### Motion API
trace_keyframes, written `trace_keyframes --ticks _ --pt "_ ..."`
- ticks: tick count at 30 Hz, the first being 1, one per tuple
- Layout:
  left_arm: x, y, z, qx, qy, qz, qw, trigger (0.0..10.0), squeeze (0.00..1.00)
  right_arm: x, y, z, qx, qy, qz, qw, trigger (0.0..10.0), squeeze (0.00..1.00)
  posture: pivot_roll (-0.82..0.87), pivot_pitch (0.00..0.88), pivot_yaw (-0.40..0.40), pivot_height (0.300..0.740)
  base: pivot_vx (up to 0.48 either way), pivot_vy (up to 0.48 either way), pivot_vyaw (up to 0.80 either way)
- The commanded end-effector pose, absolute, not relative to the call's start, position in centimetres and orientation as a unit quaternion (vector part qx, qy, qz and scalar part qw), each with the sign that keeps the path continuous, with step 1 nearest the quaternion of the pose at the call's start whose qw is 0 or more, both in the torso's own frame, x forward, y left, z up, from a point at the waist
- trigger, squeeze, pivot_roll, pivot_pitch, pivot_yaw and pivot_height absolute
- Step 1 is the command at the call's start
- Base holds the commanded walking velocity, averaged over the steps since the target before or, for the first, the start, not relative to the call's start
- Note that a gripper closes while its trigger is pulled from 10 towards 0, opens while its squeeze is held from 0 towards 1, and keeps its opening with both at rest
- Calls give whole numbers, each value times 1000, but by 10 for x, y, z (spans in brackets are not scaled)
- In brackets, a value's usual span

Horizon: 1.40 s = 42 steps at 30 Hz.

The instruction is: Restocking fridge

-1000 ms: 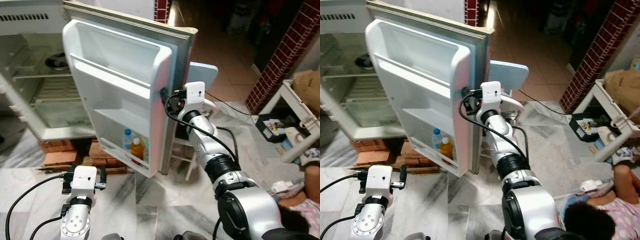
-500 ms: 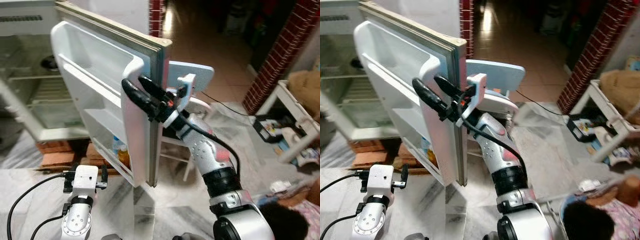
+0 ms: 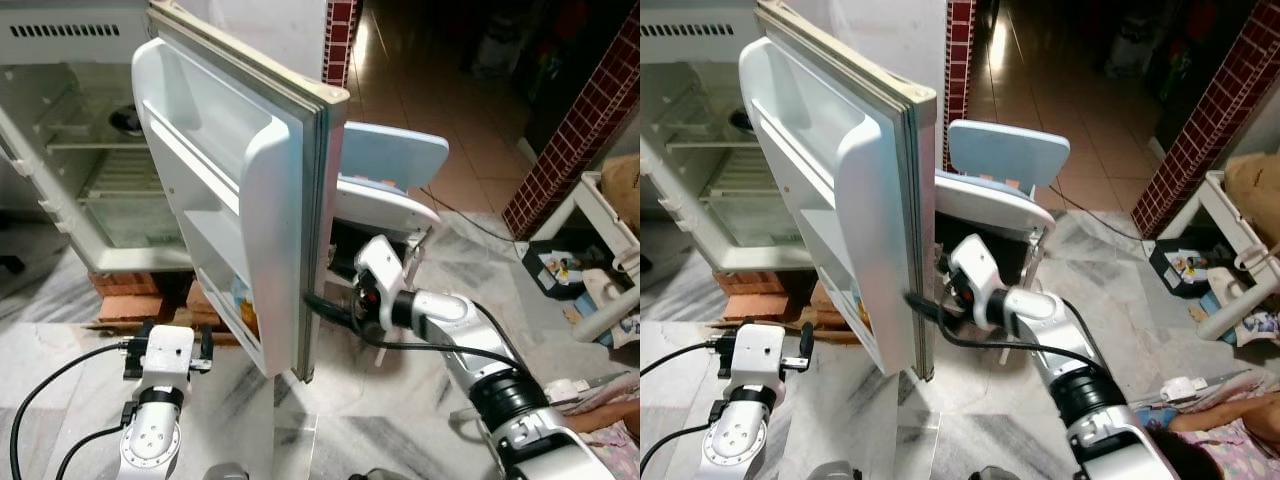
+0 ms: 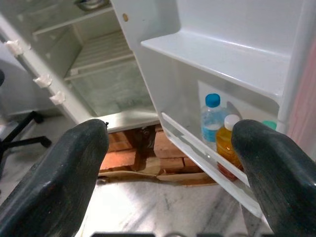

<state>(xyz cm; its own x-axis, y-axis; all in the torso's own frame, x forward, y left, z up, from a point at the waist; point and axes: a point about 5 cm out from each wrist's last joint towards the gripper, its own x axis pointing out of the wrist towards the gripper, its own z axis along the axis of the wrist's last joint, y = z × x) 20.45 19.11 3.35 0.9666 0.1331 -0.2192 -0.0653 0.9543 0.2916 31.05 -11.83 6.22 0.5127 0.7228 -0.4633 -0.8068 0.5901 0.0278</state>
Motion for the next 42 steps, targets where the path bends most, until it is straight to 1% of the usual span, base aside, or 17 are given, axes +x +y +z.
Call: trace_keyframes --ticks 1,4,7,8,11,13,16,18,20,22,24,26,28,33,36,41,42 --pt "203 191 32 146 124 46 980 10000 0 319 -120 69 -126 208 432 868 10000 0 81 6 -30 740 0 0 0" --pt "204 191 31 147 125 45 980 10000 0 337 -126 75 -164 197 380 889 10000 0 87 0 -33 740 0 0 0" --pt "205 191 31 148 125 44 980 10000 0 356 -112 101 -98 131 326 931 10000 0 87 0 -33 740 0 0 0" --pt "205 191 31 148 125 44 980 10000 0 356 -112 101 -98 131 326 931 10000 0 87 0 -33 740 0 0 0" --pt "206 190 31 148 126 42 980 10000 0 366 -96 125 -84 68 309 945 10000 0 87 0 -33 740 0 0 0" --pt "206 189 30 148 126 40 980 10000 0 374 -84 145 16 33 289 957 10000 0 87 0 -33 740 0 0 0" --pt "207 189 30 148 127 38 980 10000 0 379 -77 158 60 6 285 957 10000 0 88 0 -32 740 0 0 0" --pt "207 189 30 148 127 37 980 10000 0 378 -68 168 81 -18 304 949 10000 0 86 0 -32 740 0 0 0" --pt "207 189 29 148 128 36 980 10000 0 369 -51 182 136 -45 372 917 10000 0 86 0 -33 740 0 0 0" --pt "207 188 29 147 128 36 980 10000 0 362 -44 189 164 -60 410 895 10000 0 86 0 -33 740 0 0 0" --pt "207 188 28 147 128 35 980 10000 0 347 -35 197 190 -78 474 856 10000 0 84 0 -33 740 0 0 0" --pt "207 187 28 147 129 34 980 10000 0 326 -29 201 200 -86 554 803 10000 0 81 0 -32 740 0 0 0" --pt "207 187 28 146 130 34 980 10000 0 310 -28 195 193 -76 601 772 10000 0 80 0 -30 740 0 0 0" --pt "206 186 27 146 131 33 980 10000 0 298 -32 176 173 -44 629 756 10000 0 80 0 -30 740 0 0 0" --pt "206 186 27 144 129 32 981 10000 0 294 -48 143 101 -1 617 780 10000 0 74 1 -28 740 0 0 0" --pt "205 186 29 141 122 33 982 10000 0 287 -63 122 42 34 602 796 10000 0 71 3 -25 740 0 0 0" --pt "205 186 30 139 116 37 983 10000 0 287 -69 113 16 44 582 812 10000 0 71 3 -25 740 0 0 0"
